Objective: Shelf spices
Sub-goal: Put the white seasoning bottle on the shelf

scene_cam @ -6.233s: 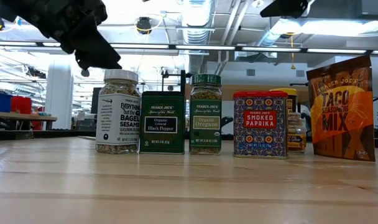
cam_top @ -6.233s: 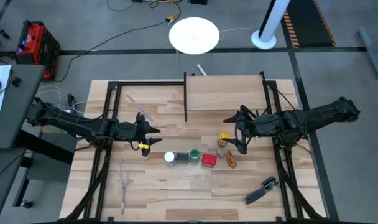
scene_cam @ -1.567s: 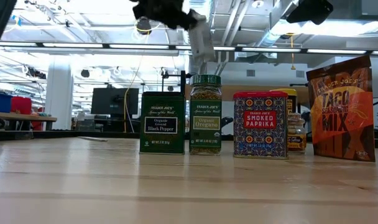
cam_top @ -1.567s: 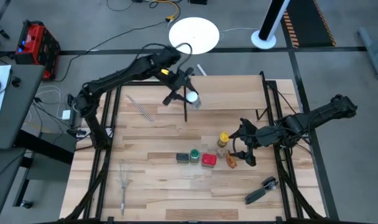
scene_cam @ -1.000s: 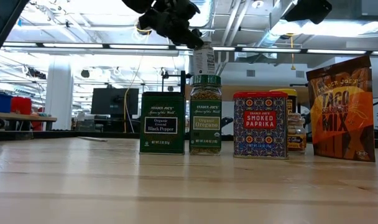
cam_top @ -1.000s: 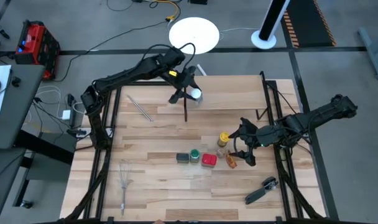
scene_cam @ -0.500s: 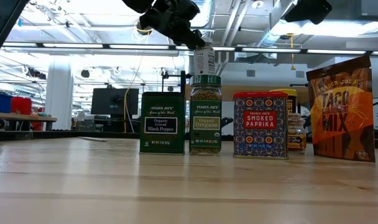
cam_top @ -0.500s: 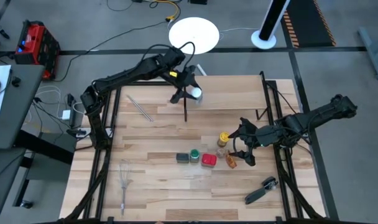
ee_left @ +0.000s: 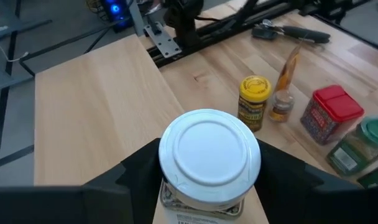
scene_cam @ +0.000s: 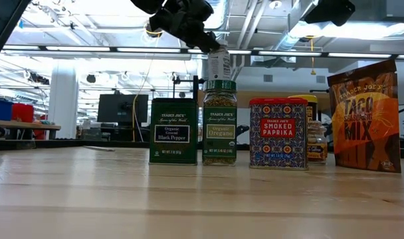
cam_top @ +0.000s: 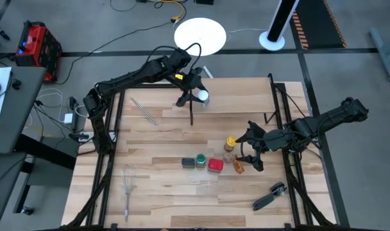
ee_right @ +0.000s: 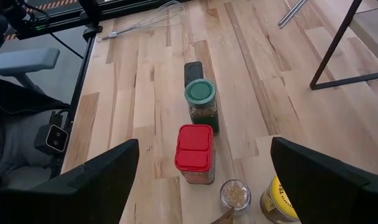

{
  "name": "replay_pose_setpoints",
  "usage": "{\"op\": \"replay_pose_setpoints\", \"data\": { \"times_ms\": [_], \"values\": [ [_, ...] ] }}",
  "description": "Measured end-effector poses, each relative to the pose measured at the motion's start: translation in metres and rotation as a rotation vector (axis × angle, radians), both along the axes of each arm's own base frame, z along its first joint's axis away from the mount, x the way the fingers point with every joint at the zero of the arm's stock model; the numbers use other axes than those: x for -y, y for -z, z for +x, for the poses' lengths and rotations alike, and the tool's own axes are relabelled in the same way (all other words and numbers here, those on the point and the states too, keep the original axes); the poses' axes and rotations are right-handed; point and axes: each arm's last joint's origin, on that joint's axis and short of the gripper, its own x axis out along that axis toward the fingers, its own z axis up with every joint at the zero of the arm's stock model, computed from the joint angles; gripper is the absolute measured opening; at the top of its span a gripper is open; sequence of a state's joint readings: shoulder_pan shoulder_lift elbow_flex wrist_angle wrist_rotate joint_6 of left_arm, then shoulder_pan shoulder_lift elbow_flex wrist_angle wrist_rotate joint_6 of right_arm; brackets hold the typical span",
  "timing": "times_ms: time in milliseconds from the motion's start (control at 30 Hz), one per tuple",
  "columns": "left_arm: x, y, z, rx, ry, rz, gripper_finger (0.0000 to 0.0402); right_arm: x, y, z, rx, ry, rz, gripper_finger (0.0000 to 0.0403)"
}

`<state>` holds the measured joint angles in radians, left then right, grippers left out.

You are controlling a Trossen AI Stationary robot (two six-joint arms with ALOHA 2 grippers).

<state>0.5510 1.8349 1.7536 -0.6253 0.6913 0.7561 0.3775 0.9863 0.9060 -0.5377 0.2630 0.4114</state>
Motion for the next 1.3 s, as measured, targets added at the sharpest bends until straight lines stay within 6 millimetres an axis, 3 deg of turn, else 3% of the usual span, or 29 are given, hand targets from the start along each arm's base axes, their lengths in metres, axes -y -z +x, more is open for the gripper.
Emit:
{"op": "replay_pose_setpoints", "data": {
  "times_ms": [300,567,800,1067,1300],
  "values": [
    [-0.003,0.023,0.007,0.022,-0.086,0.032,0.0209,0.000,0.000,0.000,0.000,0.000,0.000,0.0366],
    [-0.002,0.023,0.007,0.025,-0.081,-0.006,0.0211,0.000,0.000,0.000,0.000,0.000,0.000,0.0366],
    [-0.003,0.026,0.007,-0.004,-0.125,-0.017,0.0243,0.000,0.000,0.000,0.000,0.000,0.000,0.0366],
    [-0.005,0.022,0.010,0.042,-0.127,0.011,0.0256,0.000,0.000,0.000,0.000,0.000,0.000,0.0366],
    [-0.002,0.003,0.004,0.110,-0.162,0.073,0.0255,0.000,0.000,0.000,-0.001,-0.001,0.000,0.0366]
  ]
}}
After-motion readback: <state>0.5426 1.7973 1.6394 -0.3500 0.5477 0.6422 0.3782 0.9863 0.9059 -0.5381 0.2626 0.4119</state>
